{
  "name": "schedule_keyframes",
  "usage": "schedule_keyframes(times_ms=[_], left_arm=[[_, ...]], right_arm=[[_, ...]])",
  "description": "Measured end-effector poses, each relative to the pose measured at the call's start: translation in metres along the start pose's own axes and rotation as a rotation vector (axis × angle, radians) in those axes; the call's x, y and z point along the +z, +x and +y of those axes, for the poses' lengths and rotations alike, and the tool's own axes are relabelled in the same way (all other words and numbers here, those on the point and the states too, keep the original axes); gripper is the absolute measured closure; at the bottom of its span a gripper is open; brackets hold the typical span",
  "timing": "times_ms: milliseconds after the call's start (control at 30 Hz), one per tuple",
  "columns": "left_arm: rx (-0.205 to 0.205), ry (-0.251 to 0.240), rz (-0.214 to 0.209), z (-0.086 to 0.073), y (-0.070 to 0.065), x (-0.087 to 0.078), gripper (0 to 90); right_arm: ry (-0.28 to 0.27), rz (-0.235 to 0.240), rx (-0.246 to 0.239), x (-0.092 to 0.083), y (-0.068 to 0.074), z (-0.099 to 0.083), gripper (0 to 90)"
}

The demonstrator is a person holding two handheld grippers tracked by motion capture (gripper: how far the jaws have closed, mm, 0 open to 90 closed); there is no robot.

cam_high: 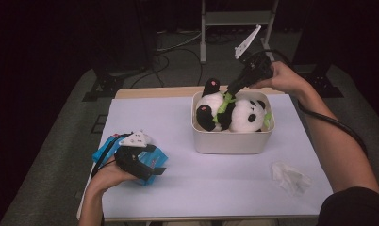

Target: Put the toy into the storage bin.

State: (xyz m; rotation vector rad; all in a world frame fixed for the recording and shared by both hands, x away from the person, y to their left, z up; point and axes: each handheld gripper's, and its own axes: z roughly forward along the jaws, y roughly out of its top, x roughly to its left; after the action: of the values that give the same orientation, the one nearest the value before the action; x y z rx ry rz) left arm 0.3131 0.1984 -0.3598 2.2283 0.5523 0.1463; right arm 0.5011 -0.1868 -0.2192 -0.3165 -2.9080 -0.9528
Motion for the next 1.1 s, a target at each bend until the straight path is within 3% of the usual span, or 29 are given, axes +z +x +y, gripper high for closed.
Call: schedule_keyframes(times_ms=[367, 1100], left_arm=[[0.011, 0.011, 0.0, 0.001, -0.002, 0.002, 9.5], [0.028, 0.014, -0.006, 0.005, -0.005, 0.005, 9.5]], right_arm=[[-0.002, 0.036, 0.029, 0.026, 0.0, -0.022, 76.8], [-0.015, 0.043, 0.085, 0.049, -0.003, -0.045, 75.7]])
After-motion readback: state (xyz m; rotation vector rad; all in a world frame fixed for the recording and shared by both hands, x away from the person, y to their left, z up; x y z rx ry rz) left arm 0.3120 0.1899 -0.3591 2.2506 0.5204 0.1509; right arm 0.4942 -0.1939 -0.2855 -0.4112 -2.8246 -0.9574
